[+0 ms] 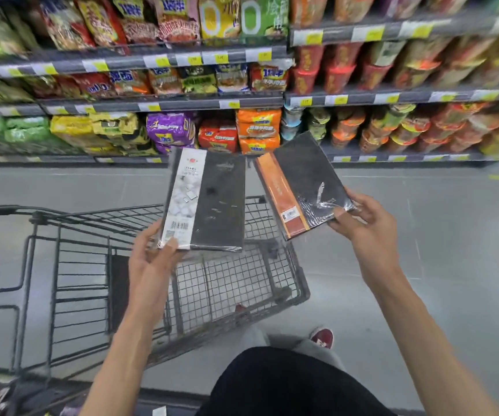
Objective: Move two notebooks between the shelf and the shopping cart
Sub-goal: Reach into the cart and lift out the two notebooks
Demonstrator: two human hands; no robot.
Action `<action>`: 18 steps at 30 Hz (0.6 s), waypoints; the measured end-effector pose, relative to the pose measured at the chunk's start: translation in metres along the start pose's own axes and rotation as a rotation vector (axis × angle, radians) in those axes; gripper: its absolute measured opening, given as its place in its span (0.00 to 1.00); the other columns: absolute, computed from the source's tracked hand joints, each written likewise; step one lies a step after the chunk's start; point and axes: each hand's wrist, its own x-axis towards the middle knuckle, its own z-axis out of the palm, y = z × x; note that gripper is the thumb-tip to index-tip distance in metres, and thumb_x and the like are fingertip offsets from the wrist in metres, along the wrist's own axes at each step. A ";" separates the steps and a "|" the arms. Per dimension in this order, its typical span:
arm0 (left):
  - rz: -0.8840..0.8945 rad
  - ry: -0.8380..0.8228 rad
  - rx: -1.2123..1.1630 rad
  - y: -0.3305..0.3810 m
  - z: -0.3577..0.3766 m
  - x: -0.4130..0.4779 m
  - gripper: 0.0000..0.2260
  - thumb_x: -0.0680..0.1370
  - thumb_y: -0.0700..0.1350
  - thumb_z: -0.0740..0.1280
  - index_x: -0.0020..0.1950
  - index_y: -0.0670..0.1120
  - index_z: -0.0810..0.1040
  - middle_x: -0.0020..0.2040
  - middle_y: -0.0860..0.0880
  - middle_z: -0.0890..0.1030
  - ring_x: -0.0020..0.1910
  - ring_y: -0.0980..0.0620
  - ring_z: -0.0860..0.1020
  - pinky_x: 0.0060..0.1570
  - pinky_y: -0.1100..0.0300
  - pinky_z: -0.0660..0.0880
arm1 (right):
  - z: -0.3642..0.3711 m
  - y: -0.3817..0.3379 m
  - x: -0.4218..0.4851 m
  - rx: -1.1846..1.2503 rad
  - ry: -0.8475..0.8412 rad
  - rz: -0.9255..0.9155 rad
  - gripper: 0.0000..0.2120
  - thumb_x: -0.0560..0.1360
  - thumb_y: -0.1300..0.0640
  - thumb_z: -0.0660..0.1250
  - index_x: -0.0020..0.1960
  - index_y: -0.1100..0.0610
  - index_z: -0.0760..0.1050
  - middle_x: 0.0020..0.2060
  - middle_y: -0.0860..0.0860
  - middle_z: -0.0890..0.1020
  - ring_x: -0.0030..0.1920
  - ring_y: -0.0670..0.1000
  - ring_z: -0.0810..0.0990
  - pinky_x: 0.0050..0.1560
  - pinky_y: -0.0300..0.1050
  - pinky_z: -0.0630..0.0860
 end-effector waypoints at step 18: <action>0.016 -0.383 -0.234 -0.002 0.299 -0.088 0.17 0.79 0.34 0.65 0.66 0.47 0.73 0.57 0.44 0.84 0.51 0.49 0.83 0.53 0.58 0.80 | -0.257 -0.082 -0.011 0.336 0.388 -0.229 0.16 0.78 0.68 0.68 0.63 0.56 0.78 0.59 0.61 0.82 0.57 0.54 0.84 0.54 0.48 0.81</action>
